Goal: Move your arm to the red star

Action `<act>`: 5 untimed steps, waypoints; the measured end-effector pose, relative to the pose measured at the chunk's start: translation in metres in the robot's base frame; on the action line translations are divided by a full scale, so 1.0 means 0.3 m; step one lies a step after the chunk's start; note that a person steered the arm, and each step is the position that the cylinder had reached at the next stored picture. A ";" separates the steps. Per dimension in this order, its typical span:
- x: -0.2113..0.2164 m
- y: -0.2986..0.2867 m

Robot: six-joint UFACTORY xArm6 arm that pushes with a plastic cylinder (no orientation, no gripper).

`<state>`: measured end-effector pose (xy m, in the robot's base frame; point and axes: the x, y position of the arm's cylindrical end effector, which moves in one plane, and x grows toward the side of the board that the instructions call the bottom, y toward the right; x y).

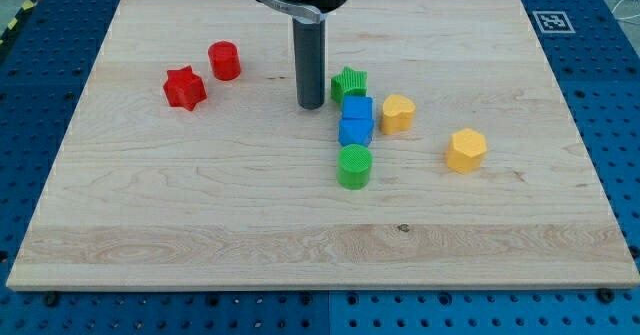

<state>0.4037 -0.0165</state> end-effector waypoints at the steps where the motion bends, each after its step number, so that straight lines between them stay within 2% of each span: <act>1: 0.000 0.000; 3: 0.000 -0.015; 5: 0.030 -0.114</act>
<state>0.4128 -0.0507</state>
